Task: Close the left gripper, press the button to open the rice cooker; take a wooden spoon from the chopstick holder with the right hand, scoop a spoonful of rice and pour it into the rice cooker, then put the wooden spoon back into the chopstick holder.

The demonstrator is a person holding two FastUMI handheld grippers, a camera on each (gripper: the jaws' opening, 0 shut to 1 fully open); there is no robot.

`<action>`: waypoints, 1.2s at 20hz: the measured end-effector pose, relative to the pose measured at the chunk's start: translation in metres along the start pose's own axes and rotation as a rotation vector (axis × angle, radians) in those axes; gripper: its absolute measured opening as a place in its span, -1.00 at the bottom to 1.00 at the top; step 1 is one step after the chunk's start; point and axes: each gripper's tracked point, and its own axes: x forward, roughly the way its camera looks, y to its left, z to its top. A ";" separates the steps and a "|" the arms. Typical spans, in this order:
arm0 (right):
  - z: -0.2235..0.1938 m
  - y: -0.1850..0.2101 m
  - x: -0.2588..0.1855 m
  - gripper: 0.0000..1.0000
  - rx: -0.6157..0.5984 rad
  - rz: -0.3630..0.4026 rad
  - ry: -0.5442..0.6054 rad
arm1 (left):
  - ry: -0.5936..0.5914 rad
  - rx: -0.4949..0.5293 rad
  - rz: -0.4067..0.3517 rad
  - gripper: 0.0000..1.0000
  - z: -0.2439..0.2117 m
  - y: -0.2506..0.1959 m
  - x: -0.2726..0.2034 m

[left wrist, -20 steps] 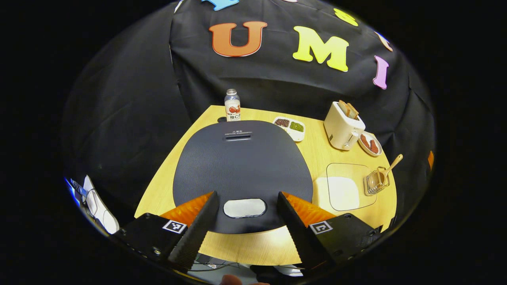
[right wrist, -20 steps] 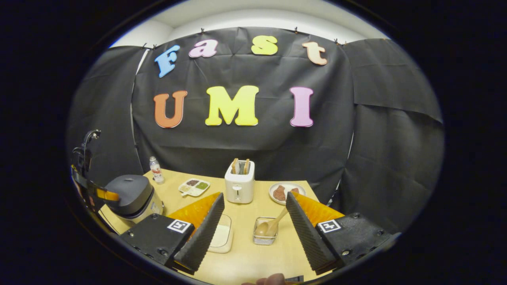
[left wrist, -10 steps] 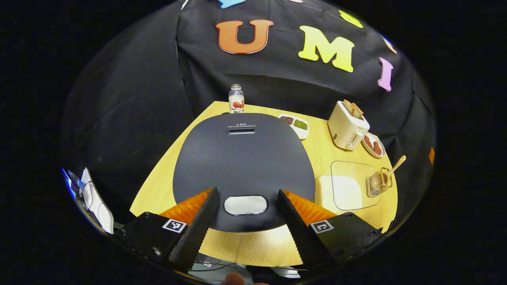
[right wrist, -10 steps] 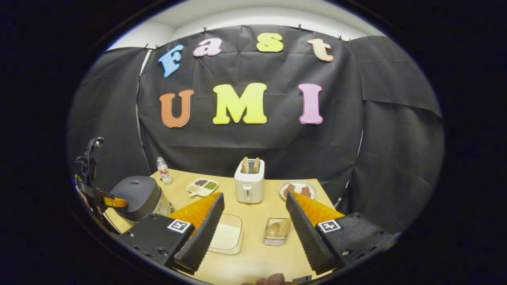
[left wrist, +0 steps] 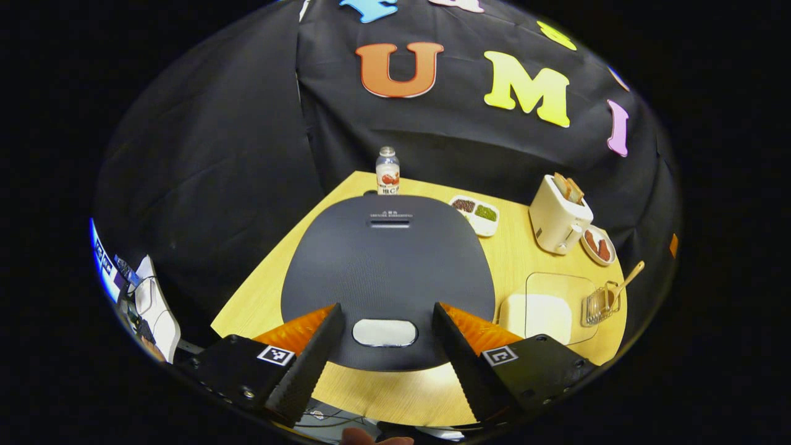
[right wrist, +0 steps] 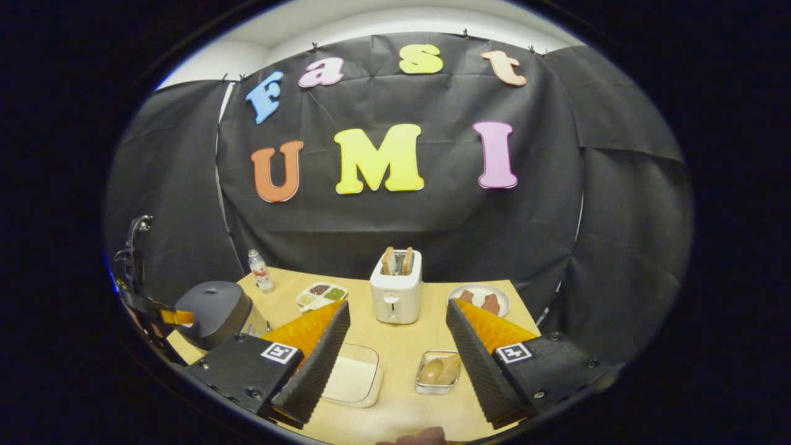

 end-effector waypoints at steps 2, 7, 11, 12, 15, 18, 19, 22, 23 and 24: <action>0.010 -0.005 -0.005 1.00 0.009 -0.013 -0.019 | -0.087 -0.006 -0.009 0.90 0.025 -0.005 -0.018; 0.039 0.003 -0.058 1.00 -0.003 -0.069 -0.107 | -0.348 0.035 -0.115 0.89 0.079 -0.031 -0.090; 0.054 0.018 -0.125 1.00 0.003 -0.115 -0.190 | -0.524 0.079 -0.222 0.88 0.097 -0.047 -0.167; 0.056 0.020 -0.142 1.00 -0.001 -0.129 -0.205 | -0.548 0.073 -0.247 0.88 0.095 -0.049 -0.183; 0.059 0.032 -0.192 1.00 0.005 -0.154 -0.256 | -0.615 0.056 -0.290 0.88 0.085 -0.049 -0.223; 0.052 0.047 -0.226 0.99 -0.013 -0.160 -0.280 | -0.636 0.075 -0.300 0.89 0.062 -0.046 -0.246; 0.047 0.053 -0.235 0.99 -0.014 -0.156 -0.280 | -0.644 0.080 -0.305 0.89 0.056 -0.047 -0.255; 0.036 0.064 -0.254 1.00 -0.007 -0.150 -0.285 | -0.680 0.087 -0.318 0.89 0.044 -0.054 -0.278; 0.030 0.067 -0.258 1.00 -0.003 -0.147 -0.282 | -0.689 0.092 -0.323 0.89 0.040 -0.057 -0.284; 0.025 0.069 -0.261 1.00 0.003 -0.143 -0.279 | -0.698 0.098 -0.327 0.88 0.036 -0.060 -0.291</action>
